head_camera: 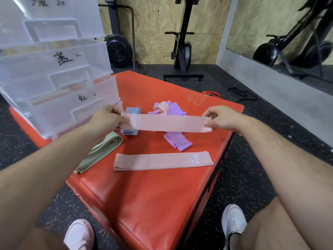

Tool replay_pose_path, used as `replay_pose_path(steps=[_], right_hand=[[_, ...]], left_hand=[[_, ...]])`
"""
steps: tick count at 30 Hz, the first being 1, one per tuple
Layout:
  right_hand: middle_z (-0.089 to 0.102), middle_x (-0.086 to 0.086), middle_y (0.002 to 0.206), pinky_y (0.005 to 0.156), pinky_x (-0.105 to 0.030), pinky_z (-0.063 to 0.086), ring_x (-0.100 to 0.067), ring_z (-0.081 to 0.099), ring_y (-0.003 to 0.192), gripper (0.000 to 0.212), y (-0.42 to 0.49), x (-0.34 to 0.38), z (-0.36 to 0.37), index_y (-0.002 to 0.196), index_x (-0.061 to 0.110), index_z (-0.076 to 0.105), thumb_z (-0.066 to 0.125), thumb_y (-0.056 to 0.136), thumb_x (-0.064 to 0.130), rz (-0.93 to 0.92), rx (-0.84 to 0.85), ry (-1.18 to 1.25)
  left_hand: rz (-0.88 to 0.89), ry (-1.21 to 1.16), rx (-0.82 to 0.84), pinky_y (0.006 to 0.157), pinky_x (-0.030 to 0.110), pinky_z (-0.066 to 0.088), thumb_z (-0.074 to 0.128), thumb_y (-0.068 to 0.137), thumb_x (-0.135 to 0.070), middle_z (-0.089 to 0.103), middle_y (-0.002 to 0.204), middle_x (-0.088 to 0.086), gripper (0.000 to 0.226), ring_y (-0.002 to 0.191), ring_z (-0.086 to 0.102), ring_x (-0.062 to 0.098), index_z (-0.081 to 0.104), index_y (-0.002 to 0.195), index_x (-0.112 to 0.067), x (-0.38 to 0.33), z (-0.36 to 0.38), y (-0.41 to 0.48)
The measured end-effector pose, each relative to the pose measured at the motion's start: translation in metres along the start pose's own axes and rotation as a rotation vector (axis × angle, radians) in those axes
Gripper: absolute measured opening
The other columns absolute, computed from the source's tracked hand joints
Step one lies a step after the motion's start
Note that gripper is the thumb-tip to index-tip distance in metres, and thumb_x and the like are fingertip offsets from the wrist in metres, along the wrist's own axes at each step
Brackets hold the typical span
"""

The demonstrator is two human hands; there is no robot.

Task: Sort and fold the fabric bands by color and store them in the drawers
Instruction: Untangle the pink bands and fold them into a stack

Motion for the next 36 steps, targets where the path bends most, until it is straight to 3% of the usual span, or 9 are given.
replay_pose_path(steps=[2, 6, 9, 13, 20, 23, 27, 32, 36], right_hand=[[0.067, -0.002, 0.081, 0.062, -0.025, 0.053, -0.011, 0.06, 0.061, 0.02, -0.011, -0.002, 0.002, 0.1, 0.013, 0.07, 0.073, 0.084, 0.0, 0.012, 0.055, 0.025], [0.066, -0.001, 0.078, 0.059, -0.021, 0.049, -0.01, 0.058, 0.059, 0.021, -0.029, -0.002, 0.015, 0.098, 0.014, 0.071, 0.074, 0.083, 0.0, 0.021, 0.172, -0.03], [0.067, 0.001, 0.081, 0.061, -0.024, 0.048, -0.011, 0.058, 0.063, 0.022, -0.038, -0.005, 0.031, 0.097, 0.018, 0.071, 0.075, 0.083, 0.003, 0.028, 0.246, -0.13], [0.064, 0.002, 0.085, 0.06, -0.026, 0.044, -0.014, 0.058, 0.071, 0.026, -0.046, -0.01, 0.046, 0.1, 0.024, 0.071, 0.077, 0.08, 0.007, 0.007, 0.251, -0.249], [0.059, 0.002, 0.085, 0.055, -0.026, 0.039, -0.014, 0.054, 0.067, 0.032, -0.055, -0.009, 0.054, 0.103, 0.028, 0.062, 0.078, 0.08, 0.013, -0.004, 0.212, -0.277], [0.064, 0.002, 0.079, 0.053, -0.025, 0.038, -0.012, 0.052, 0.061, 0.023, -0.057, -0.009, 0.057, 0.096, 0.027, 0.064, 0.076, 0.081, 0.014, -0.014, 0.226, -0.269], [0.069, 0.004, 0.078, 0.055, -0.024, 0.037, -0.008, 0.052, 0.059, 0.013, -0.057, -0.007, 0.059, 0.091, 0.026, 0.069, 0.073, 0.085, 0.016, -0.007, 0.255, -0.305], [0.067, 0.011, 0.089, 0.076, -0.032, 0.053, -0.013, 0.063, 0.084, 0.006, -0.047, 0.0, 0.055, 0.079, 0.032, 0.072, 0.073, 0.08, 0.026, -0.055, 0.196, -0.379], [0.068, 0.012, 0.1, 0.083, -0.031, 0.05, -0.01, 0.062, 0.094, 0.011, -0.021, 0.019, 0.063, 0.08, 0.035, 0.069, 0.064, 0.086, 0.027, -0.18, 0.069, -0.299]], left_hand=[[-0.005, 0.082, 0.037, 0.07, 0.036, 0.058, 0.072, 0.082, 0.002, 0.066, 0.088, 0.014, 0.018, 0.073, 0.064, 0.025, 0.061, 0.086, -0.011, 0.01, -0.003, -0.01], [0.042, 0.332, 0.075, 0.054, 0.02, 0.05, 0.076, 0.08, -0.007, 0.066, 0.078, 0.004, 0.016, 0.061, 0.058, 0.016, 0.065, 0.088, -0.017, 0.032, -0.005, -0.03], [0.112, 0.468, 0.078, 0.07, 0.032, 0.053, 0.076, 0.076, -0.009, 0.067, 0.078, 0.001, 0.016, 0.069, 0.059, 0.018, 0.068, 0.082, -0.021, 0.047, -0.005, -0.042], [0.209, 0.583, 0.095, 0.059, 0.009, 0.037, 0.074, 0.077, -0.006, 0.061, 0.08, -0.002, 0.013, 0.07, 0.053, 0.013, 0.07, 0.086, -0.015, 0.059, 0.0, -0.058], [0.249, 0.66, 0.093, 0.059, 0.017, 0.036, 0.076, 0.078, -0.009, 0.058, 0.077, -0.003, 0.016, 0.075, 0.055, 0.018, 0.067, 0.089, -0.015, 0.071, 0.004, -0.064], [0.311, 0.69, 0.077, 0.066, 0.026, 0.039, 0.079, 0.074, -0.007, 0.061, 0.084, 0.006, 0.019, 0.076, 0.056, 0.022, 0.066, 0.086, -0.012, 0.07, 0.002, -0.062], [0.385, 0.818, 0.104, 0.067, 0.025, 0.037, 0.074, 0.076, -0.006, 0.06, 0.082, 0.003, 0.01, 0.078, 0.057, 0.021, 0.067, 0.074, -0.012, 0.073, 0.002, -0.06], [0.386, 0.871, 0.147, 0.069, 0.028, 0.047, 0.061, 0.07, -0.013, 0.061, 0.072, -0.005, 0.01, 0.077, 0.061, 0.022, 0.065, 0.062, -0.019, 0.063, 0.006, -0.055], [0.43, 0.86, 0.106, 0.074, 0.031, 0.049, 0.06, 0.075, -0.015, 0.063, 0.08, 0.003, 0.009, 0.081, 0.061, 0.024, 0.067, 0.069, -0.014, 0.042, 0.019, -0.041]])
Point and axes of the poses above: each hand's wrist, its own y-axis towards the middle knuckle, its own z-axis out of the palm, x = y × z, the point moved 2 cm from there along y, towards the middle knuckle
